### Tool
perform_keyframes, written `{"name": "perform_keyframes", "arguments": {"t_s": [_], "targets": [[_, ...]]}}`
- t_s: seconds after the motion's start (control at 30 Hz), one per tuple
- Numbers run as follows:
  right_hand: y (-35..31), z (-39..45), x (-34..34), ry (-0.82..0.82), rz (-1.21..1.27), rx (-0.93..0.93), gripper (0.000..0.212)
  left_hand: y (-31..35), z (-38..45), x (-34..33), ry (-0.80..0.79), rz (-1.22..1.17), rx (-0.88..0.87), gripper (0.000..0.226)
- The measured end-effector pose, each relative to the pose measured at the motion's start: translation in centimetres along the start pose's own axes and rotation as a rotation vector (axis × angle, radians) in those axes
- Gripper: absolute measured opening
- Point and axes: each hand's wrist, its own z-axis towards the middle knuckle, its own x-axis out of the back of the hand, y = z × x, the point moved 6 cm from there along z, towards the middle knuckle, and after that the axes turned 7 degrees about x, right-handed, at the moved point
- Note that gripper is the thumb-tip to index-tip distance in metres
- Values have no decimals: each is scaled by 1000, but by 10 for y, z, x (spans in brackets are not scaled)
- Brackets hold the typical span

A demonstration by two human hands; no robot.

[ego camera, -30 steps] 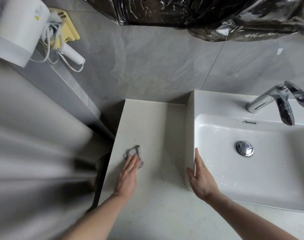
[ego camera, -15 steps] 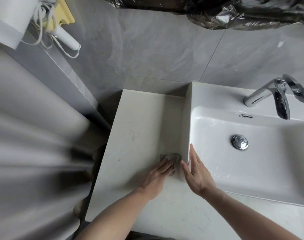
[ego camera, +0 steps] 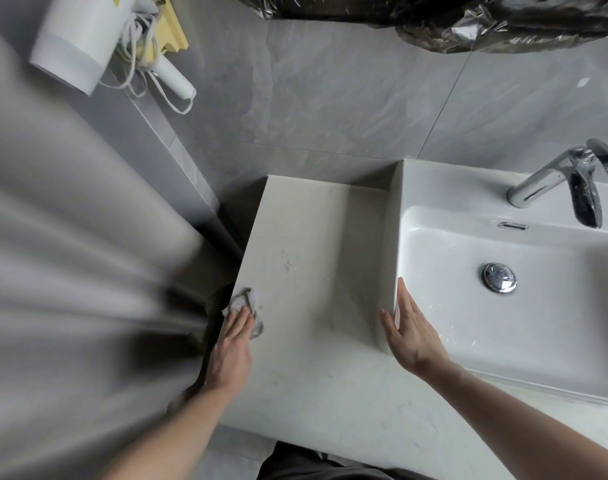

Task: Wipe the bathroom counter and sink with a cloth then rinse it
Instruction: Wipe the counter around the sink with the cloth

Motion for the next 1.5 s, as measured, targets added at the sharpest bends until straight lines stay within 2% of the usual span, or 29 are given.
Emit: {"name": "perform_keyframes", "arguments": {"t_s": [0.07, 0.3, 0.4, 0.5, 0.6, 0.73, 0.83, 0.93, 1.03, 1.13, 1.27, 1.33, 1.4, 1.5], "targets": [[0, 0, 1, -2, 2, -9, 75, 27, -11, -9, -39, -59, -7, 69], [-2, -13, 5, -25, -34, -35, 74, 191, -41, -53, -199, -115, -373, 71], [-3, -15, 6, -28, -58, -42, 73, 217, -45, -70, -311, -75, -423, 76], [-6, -16, 5, -23, -72, -45, 73, 194, -53, -67, -275, -26, -475, 70], [-7, -16, 5, -21, -80, -41, 74, 134, -66, -58, -221, -42, -450, 74], [-7, -16, 3, -24, -100, -46, 73, 30, -71, -22, -96, -35, -222, 80], [-6, -16, 2, -24, -112, -49, 73, -39, -73, 4, -49, -36, -8, 66], [-6, -16, 1, -19, -125, -49, 74, -59, -85, 9, -34, -75, 76, 55], [-7, -17, 0, -13, -132, -45, 73, -38, -100, 0, -23, -121, 118, 55], [-7, -16, 0, -12, -140, -42, 73, 22, -113, -22, -76, -159, -45, 70], [-7, -16, 2, -23, -116, -50, 73, 126, -126, -50, -164, -191, -318, 74], [-6, -17, 4, -25, -85, -58, 72, 176, -124, -66, -209, -134, -473, 72], [-5, -20, 6, -32, -74, -72, 69, 214, -123, -87, -320, -3, -625, 67], [-1, -33, 6, -58, -133, -73, 63, 231, -130, -108, -354, 124, -789, 70]]}}
